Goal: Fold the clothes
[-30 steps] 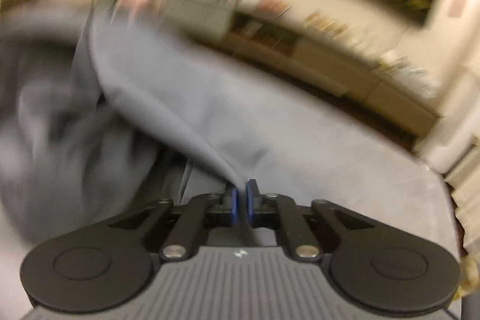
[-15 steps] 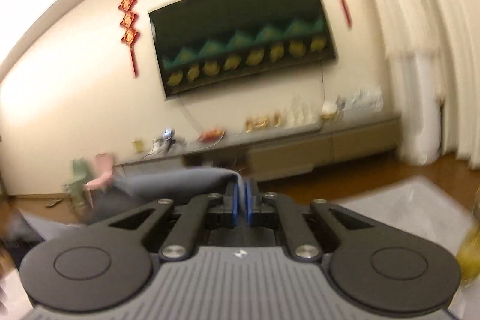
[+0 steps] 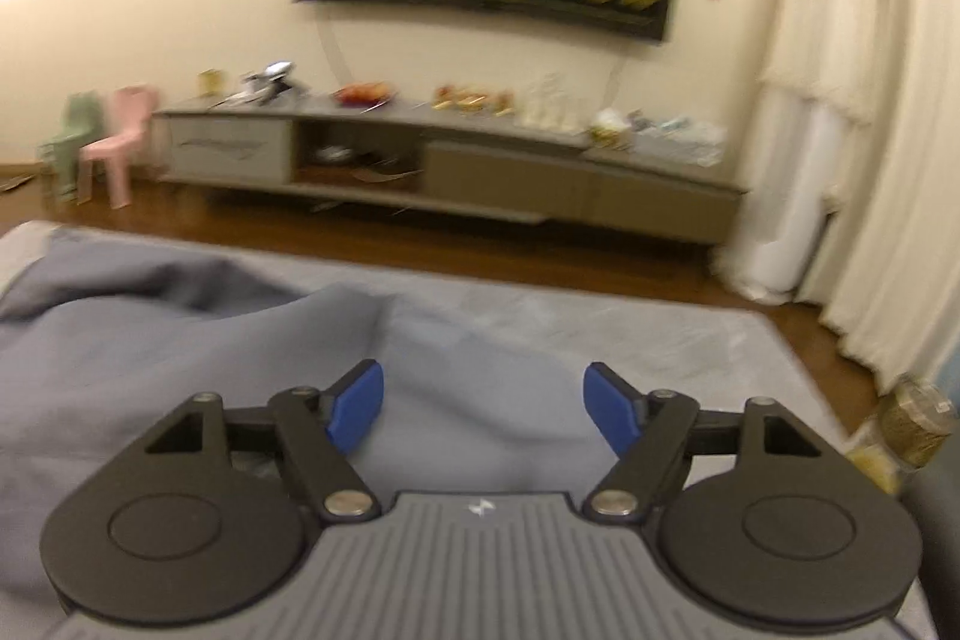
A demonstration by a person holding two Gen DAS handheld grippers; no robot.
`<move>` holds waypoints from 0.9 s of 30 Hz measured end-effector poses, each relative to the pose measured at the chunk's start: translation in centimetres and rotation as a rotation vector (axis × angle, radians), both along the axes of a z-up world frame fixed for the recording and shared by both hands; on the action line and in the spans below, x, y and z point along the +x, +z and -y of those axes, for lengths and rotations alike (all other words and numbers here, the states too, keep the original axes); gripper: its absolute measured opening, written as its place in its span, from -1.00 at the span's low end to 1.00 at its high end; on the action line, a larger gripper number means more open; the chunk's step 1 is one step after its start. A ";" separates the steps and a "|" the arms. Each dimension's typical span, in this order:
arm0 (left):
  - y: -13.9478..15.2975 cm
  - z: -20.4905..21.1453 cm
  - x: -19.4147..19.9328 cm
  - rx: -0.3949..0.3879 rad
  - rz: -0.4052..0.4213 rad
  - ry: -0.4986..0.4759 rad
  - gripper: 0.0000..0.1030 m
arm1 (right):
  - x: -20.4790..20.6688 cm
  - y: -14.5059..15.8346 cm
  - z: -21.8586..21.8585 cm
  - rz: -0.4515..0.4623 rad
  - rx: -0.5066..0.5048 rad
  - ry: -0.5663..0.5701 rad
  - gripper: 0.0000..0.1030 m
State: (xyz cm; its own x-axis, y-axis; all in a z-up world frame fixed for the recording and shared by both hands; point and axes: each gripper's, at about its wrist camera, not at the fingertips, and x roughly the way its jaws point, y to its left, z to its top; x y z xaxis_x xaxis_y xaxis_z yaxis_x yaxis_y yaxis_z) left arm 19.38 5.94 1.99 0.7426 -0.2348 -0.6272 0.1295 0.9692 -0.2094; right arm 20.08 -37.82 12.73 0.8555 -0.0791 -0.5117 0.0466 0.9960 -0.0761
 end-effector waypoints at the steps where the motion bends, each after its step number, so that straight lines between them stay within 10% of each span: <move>1: -0.7 0.4 -0.1 0.047 0.010 -0.006 0.97 | 0.2 0.2 -1.2 -0.011 0.021 0.032 0.46; 4: -2.4 0.9 0.4 0.196 0.064 0.008 0.97 | -1.3 0.8 -3.9 0.007 0.149 0.176 0.46; 8: -3.2 -0.2 0.7 0.183 0.074 -0.011 0.97 | -3.8 1.2 -10.7 0.071 0.230 0.380 0.51; 11: -3.3 -1.0 -0.4 0.197 0.107 0.004 0.97 | -4.6 0.2 -17.6 0.062 0.102 0.560 0.55; 18: -3.0 -6.6 -1.6 -0.162 0.130 0.064 0.93 | -5.1 -5.9 -25.8 -0.059 -0.269 0.708 0.53; 21: -2.7 -8.1 -1.5 -0.286 0.135 0.076 0.93 | -4.8 -6.2 -25.9 -0.094 -0.238 0.683 -0.06; 23: -2.9 -8.1 -1.3 -0.256 0.129 0.089 0.93 | -4.0 -5.3 -25.0 -0.099 -0.165 0.616 -0.84; 27: -3.5 -5.8 -1.1 -0.141 0.123 0.046 0.93 | -1.4 0.1 -16.9 -0.109 0.516 0.428 -0.89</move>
State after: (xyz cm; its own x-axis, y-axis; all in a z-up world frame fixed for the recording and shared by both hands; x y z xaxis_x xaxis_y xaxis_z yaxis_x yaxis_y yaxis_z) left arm 18.23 11.74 -1.51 0.8239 -0.2775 -0.4941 0.1185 0.9370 -0.3287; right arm 18.72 -20.93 12.83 0.6987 0.5323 -0.4780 -0.3408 0.8351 0.4318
